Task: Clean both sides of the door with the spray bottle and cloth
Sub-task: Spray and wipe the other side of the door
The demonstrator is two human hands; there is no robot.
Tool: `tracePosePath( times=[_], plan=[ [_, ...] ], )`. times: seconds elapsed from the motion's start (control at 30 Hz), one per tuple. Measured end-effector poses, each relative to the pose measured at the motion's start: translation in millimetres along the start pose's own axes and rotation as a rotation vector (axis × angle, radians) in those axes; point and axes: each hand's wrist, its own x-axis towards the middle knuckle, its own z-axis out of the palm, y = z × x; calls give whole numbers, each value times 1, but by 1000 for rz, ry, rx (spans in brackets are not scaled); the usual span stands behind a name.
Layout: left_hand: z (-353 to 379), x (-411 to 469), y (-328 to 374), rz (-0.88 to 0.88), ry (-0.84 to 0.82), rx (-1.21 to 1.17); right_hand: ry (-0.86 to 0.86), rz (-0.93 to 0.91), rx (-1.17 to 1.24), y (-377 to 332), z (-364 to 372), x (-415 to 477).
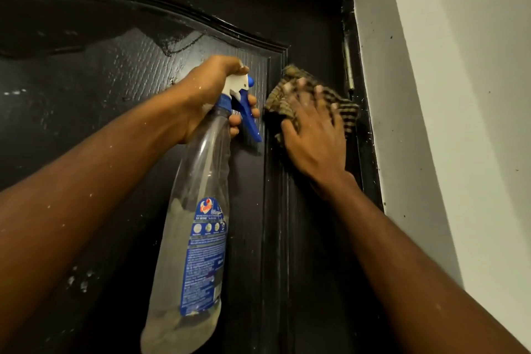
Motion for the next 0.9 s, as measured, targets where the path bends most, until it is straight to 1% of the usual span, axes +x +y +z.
tracePosePath(
  times=[0.03,0.07,0.1,0.13,0.17,0.23,0.27,0.37,0.47,0.6,0.7,0.73,0.8,0.83,0.9],
  plan=[
    [-2,0,-1,1,12,-8,-25,-114,-15,2,0,-12],
    [-4,-1,-2,3,23,-4,-34,-179,-13,6,0,-26],
    [-7,-2,-3,6,32,7,-26,-180,11,12,0,-37],
    [-10,-3,-5,7,39,23,3,-124,46,17,0,-45],
    [-13,-5,-7,2,42,43,41,-29,76,21,-1,-47],
    [-17,-11,-12,-28,29,85,94,164,83,22,-1,-41],
    [-19,-14,-14,-46,17,105,99,230,77,19,-1,-36],
    [-24,-22,-14,-70,9,144,96,327,92,3,0,-20],
    [-30,-29,-9,-71,24,135,85,330,142,-12,-2,-5],
    [-48,-35,-4,-98,64,179,50,201,176,-39,-4,27],
    [-73,-40,-2,-101,117,158,15,129,183,-66,-1,54],
    [-81,-42,-2,-86,144,129,-5,74,159,-76,2,57],
    [-96,-46,0,-45,187,89,-45,-110,45,-92,10,48],
    [-101,-47,0,-31,199,88,-62,-209,-11,-96,14,35],
    [-108,-50,1,-19,209,101,-101,-369,-50,-95,16,3]
  ],
)
